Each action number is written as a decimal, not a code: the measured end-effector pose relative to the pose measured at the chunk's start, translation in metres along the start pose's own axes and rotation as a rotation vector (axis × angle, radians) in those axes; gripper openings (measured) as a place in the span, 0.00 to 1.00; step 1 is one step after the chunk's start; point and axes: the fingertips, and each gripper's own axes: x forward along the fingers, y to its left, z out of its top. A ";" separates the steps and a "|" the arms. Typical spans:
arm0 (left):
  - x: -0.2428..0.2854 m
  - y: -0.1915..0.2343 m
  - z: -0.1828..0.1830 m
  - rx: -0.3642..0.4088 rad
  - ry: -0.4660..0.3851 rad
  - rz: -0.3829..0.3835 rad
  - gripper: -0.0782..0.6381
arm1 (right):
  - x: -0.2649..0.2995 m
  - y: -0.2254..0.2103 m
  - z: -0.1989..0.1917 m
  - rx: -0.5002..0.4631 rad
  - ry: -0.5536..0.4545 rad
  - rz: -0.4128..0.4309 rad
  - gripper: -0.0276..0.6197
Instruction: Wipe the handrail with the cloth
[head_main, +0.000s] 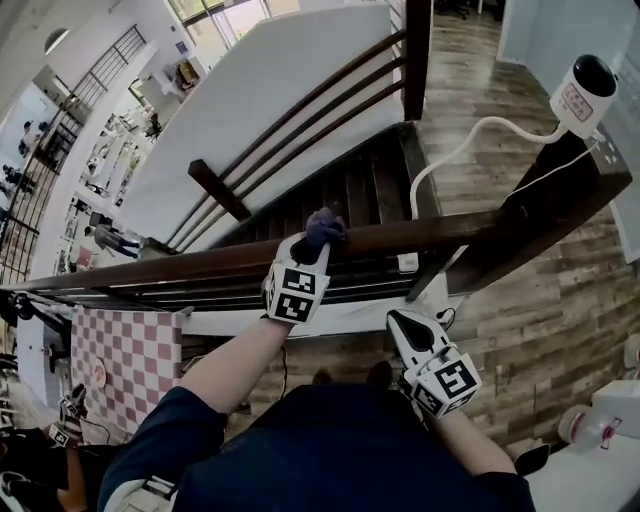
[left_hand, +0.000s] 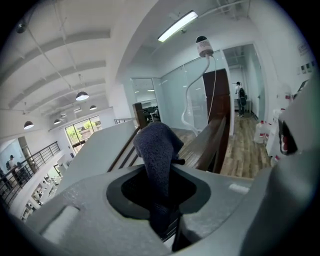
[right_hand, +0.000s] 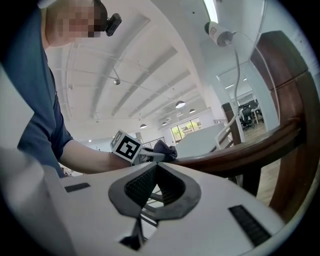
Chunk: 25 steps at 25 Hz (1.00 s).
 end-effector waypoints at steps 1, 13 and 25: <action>0.006 -0.010 0.007 0.010 -0.003 -0.018 0.24 | -0.006 -0.006 0.002 0.000 -0.004 -0.016 0.06; 0.077 -0.151 0.093 0.165 -0.030 -0.215 0.24 | -0.094 -0.077 0.009 0.044 -0.074 -0.245 0.06; 0.148 -0.251 0.157 0.234 -0.012 -0.310 0.24 | -0.179 -0.126 -0.019 0.139 -0.123 -0.433 0.06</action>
